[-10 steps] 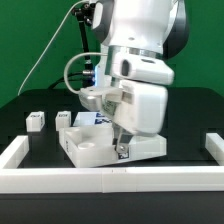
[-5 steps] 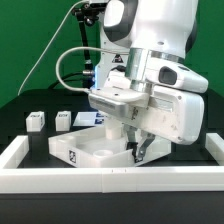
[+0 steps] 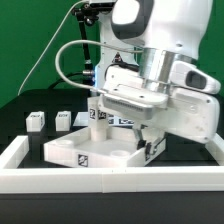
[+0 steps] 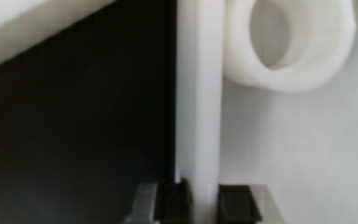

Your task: Assemble square table

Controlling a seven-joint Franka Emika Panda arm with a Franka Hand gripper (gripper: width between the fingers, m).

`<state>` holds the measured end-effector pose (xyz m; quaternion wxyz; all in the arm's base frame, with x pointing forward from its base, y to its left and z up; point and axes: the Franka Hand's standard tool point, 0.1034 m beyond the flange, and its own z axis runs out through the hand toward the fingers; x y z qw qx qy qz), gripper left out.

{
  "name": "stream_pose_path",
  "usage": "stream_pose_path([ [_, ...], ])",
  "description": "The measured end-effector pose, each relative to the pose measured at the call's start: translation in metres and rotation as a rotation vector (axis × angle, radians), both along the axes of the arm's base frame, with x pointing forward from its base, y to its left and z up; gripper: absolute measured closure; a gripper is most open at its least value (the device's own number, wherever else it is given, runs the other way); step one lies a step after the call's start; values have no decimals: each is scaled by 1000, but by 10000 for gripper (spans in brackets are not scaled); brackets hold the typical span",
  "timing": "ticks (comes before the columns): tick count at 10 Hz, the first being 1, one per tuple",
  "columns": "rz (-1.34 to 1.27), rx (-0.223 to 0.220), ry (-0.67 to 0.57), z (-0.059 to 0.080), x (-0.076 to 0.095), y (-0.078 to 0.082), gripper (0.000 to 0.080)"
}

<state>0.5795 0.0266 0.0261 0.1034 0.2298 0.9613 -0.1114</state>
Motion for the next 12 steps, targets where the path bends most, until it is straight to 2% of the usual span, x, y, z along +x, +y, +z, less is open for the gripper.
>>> stream_pose_path([
  [1, 76, -36, 34, 0, -3, 11, 737],
  [2, 102, -47, 40, -1, -5, 21, 737],
  [4, 90, -46, 41, -2, -5, 15, 736],
  [7, 91, -48, 44, -3, -6, 14, 736],
  [8, 132, -80, 90, -4, -12, 16, 736],
  [10, 203, -96, 132, -4, -20, 36, 736],
  [12, 403, -158, 227, -4, -28, 44, 736],
])
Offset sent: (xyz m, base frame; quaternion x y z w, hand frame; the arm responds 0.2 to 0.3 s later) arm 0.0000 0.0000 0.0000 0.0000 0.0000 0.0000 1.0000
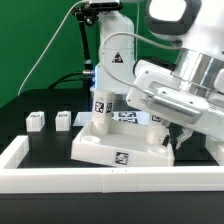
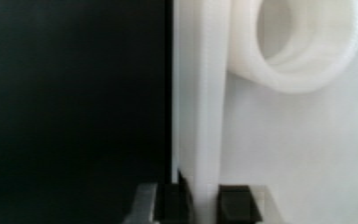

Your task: Assemble square table

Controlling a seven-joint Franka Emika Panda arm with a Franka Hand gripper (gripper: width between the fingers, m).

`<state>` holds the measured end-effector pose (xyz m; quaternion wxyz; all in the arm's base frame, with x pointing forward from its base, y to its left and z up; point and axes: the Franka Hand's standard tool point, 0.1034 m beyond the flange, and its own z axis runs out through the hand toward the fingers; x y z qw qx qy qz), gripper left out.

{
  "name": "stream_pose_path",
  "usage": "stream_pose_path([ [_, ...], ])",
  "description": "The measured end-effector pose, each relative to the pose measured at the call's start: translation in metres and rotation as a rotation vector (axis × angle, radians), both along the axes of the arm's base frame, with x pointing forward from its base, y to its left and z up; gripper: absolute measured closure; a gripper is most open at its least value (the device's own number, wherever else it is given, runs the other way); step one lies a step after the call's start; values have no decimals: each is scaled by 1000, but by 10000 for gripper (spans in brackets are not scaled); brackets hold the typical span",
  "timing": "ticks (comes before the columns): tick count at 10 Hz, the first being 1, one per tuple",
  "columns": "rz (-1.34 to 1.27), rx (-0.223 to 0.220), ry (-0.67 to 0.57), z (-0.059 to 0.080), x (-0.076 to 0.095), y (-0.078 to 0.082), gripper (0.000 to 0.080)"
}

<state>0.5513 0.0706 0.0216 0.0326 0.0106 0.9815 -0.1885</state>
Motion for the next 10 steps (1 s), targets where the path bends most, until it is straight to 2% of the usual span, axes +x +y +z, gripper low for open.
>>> stream_pose_path([
  [3, -6, 16, -6, -1, 2, -6, 736],
  [4, 4, 36, -13, -1, 5, -8, 736],
  [5, 17, 89, -33, -1, 10, -13, 736],
  [6, 8, 103, -34, 0, 11, -15, 736],
  [8, 24, 127, -32, 3, 16, -8, 736],
  [10, -53, 104, -39, 7, 13, 14, 736],
])
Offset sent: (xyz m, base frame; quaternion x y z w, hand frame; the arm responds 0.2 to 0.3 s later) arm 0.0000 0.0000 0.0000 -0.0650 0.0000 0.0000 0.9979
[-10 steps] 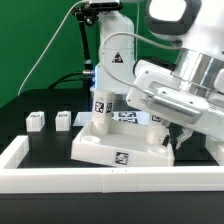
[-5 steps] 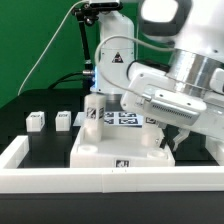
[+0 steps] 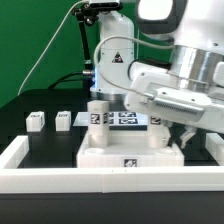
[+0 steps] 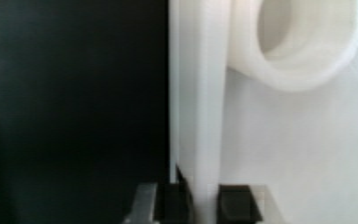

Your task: Assemble square table

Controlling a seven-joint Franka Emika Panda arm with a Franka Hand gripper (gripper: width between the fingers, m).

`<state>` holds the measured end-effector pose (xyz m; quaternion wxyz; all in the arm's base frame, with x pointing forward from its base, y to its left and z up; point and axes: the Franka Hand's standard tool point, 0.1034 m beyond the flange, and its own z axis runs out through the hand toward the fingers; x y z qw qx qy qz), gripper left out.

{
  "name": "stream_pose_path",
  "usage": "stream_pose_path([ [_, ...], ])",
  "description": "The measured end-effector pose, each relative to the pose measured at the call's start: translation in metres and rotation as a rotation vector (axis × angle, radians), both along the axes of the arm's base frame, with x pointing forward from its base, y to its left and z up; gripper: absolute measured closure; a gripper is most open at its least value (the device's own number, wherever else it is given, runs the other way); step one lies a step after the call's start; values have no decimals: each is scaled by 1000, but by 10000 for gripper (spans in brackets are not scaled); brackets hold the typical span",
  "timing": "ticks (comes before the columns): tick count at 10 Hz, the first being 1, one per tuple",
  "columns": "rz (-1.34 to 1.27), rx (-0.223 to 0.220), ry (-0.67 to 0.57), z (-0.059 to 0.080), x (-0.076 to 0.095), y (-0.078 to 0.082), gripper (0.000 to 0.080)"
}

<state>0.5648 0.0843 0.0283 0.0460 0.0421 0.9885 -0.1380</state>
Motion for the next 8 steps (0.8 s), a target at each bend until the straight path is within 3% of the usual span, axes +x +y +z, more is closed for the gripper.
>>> stream_pose_path([
  [2, -35, -43, 17, 1, 0, 19, 736],
  [6, -41, -35, 15, -2, 0, 14, 736],
  [8, -25, -31, 25, -1, -4, 28, 736],
])
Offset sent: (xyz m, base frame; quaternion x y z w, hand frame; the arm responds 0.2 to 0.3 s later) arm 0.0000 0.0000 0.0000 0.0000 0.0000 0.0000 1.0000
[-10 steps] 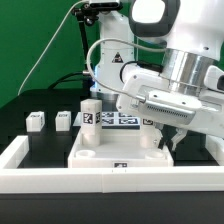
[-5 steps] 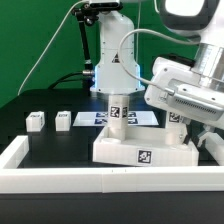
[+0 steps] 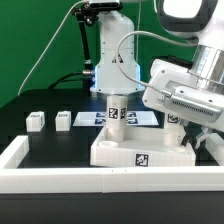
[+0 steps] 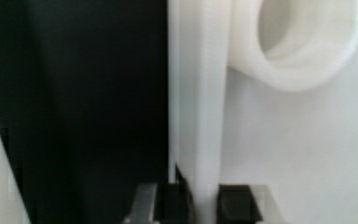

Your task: Assemble square table

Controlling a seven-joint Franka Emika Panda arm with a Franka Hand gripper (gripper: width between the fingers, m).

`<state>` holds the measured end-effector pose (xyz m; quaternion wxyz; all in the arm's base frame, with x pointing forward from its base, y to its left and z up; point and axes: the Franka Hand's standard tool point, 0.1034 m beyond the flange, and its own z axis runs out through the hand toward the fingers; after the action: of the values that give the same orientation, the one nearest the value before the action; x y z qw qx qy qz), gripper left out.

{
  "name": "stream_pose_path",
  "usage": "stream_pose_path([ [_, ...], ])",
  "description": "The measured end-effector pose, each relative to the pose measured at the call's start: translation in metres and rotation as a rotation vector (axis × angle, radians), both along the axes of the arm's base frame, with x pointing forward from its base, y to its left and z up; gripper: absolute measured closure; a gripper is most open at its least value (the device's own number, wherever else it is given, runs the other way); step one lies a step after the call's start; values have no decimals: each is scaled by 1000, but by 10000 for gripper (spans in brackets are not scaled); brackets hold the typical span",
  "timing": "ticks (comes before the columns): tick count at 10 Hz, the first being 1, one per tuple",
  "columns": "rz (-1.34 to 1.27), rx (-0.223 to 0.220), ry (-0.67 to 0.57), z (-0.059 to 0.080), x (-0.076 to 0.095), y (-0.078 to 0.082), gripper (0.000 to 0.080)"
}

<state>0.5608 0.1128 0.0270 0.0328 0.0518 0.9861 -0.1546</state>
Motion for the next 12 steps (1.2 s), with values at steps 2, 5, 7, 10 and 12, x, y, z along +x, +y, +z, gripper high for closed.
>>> stream_pose_path([
  [2, 24, 4, 10, 0, -2, 11, 736],
  [5, 107, 54, 8, 0, 7, 10, 736],
  [7, 92, 85, -6, -2, 9, 1, 736],
  [10, 87, 72, 5, -3, 7, 6, 736],
  [12, 90, 40, 34, -4, 8, 15, 736],
])
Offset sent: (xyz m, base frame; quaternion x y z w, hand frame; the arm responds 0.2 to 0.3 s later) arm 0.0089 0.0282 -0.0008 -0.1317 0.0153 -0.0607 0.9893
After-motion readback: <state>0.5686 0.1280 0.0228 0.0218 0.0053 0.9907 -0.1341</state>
